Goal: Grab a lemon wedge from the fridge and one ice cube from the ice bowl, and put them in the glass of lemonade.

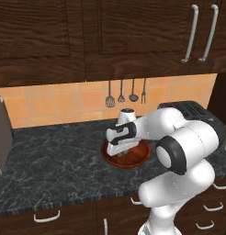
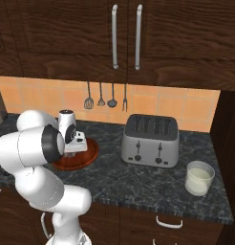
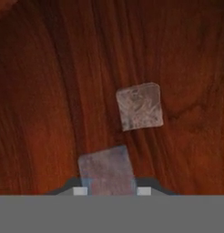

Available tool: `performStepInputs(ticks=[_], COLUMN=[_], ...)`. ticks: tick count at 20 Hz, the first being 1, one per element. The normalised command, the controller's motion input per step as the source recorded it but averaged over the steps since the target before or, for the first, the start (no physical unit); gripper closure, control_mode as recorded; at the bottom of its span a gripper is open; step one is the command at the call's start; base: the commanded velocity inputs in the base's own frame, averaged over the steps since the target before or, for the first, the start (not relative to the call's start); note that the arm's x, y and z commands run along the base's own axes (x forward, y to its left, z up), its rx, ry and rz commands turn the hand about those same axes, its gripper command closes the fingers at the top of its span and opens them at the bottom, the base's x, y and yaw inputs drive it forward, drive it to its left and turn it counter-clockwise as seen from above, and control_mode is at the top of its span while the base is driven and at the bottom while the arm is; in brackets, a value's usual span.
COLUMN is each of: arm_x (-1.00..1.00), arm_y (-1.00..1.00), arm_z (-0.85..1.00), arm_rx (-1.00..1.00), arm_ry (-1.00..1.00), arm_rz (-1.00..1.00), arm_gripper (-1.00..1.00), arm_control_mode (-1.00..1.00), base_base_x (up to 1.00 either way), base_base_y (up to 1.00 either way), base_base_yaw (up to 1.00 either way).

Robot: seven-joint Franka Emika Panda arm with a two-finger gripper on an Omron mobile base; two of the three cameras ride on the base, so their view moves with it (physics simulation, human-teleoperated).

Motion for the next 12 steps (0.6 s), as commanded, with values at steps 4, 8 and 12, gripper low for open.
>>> performStepInputs(ticks=[4,8,12], arm_x=[-0.03,-0.75,-0.91], arm_y=[0.0,0.0,-0.09], arm_z=[0.0,0.25,0.55], arm_rx=[0.0,0.0,0.03], arm_ry=[0.0,-0.1,-0.21], arm_rz=[0.0,0.0,-0.04], arm_gripper=[1.0,1.0,1.0], arm_control_mode=[-1.0,-1.0,-1.0], base_base_x=[0.0,0.0,0.0], base_base_y=[0.0,0.0,0.0], base_base_yaw=[0.0,0.0,0.0])
